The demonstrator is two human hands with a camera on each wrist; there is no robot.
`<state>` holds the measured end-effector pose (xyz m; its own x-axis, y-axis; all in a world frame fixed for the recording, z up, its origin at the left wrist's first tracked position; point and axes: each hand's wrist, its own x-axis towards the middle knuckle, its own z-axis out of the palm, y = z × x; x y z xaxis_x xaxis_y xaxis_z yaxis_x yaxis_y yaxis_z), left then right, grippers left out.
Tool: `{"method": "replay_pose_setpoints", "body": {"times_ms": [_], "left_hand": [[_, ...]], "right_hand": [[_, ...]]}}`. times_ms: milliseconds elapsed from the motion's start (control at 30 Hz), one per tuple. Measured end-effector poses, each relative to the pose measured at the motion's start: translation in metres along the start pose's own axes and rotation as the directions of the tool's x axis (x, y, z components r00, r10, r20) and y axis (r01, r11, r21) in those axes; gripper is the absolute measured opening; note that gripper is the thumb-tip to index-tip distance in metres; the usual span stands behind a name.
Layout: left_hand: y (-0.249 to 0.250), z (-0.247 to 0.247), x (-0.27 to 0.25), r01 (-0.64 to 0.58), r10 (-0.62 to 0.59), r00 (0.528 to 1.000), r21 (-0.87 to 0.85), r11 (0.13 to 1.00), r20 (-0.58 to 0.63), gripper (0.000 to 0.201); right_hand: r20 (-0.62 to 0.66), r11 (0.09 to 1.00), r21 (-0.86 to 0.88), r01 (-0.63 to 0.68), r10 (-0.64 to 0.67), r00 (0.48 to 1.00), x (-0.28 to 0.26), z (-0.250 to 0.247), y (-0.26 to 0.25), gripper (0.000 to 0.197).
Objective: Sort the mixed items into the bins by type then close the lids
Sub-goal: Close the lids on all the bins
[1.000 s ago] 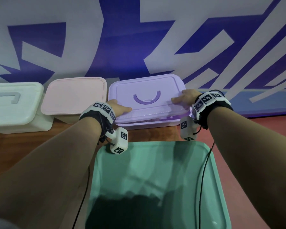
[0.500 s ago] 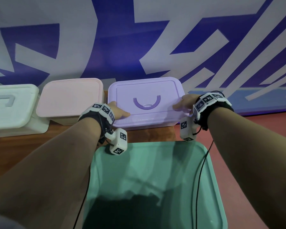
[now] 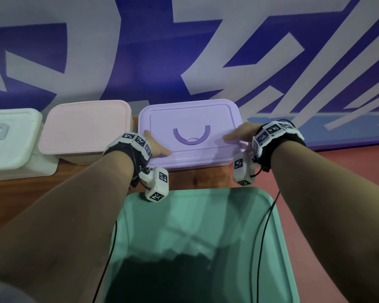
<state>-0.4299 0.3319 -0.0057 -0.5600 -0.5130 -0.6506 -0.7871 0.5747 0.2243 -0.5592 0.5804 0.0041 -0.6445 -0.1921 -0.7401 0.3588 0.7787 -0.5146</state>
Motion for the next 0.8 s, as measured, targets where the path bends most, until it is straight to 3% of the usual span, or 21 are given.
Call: {"method": "replay_pose_setpoints", "body": {"times_ms": [133,233,267,367,500,600,800], "left_hand": [[0.0,0.002,0.005,0.002,-0.002,1.0,0.002,1.0,-0.012,0.107],[0.001,-0.002,0.009,-0.004,0.003,1.0,-0.033,0.999,-0.03,0.099],[0.001,-0.003,0.011,0.0,-0.001,0.999,-0.039,0.999,-0.034,0.099],[-0.001,-0.006,0.019,0.004,-0.006,0.999,-0.051,0.999,-0.035,0.099],[0.004,-0.012,0.024,-0.055,0.057,0.99,0.015,0.998,-0.129,0.097],[0.011,-0.014,0.023,-0.122,0.136,0.97,0.079,0.989,-0.203,0.103],[0.01,-0.009,0.032,-0.111,0.137,0.988,0.283,0.953,-0.072,0.121]], "right_hand": [[-0.01,0.998,0.063,0.022,-0.022,1.0,-0.001,0.0,0.006,0.02],[0.017,0.998,-0.04,0.05,-0.049,0.999,0.001,0.005,-0.002,0.015],[0.017,0.993,-0.108,0.051,-0.05,0.999,0.003,0.009,-0.006,0.018],[-0.065,0.963,-0.265,0.042,-0.062,0.996,0.01,0.013,-0.013,0.058],[-0.151,0.94,-0.34,0.03,-0.086,0.985,-0.001,0.02,-0.021,0.091],[-0.192,0.91,-0.408,0.069,-0.159,0.968,-0.004,0.03,-0.029,0.096],[-0.186,0.857,-0.513,0.048,-0.165,0.969,0.015,0.037,-0.034,0.101]]}}
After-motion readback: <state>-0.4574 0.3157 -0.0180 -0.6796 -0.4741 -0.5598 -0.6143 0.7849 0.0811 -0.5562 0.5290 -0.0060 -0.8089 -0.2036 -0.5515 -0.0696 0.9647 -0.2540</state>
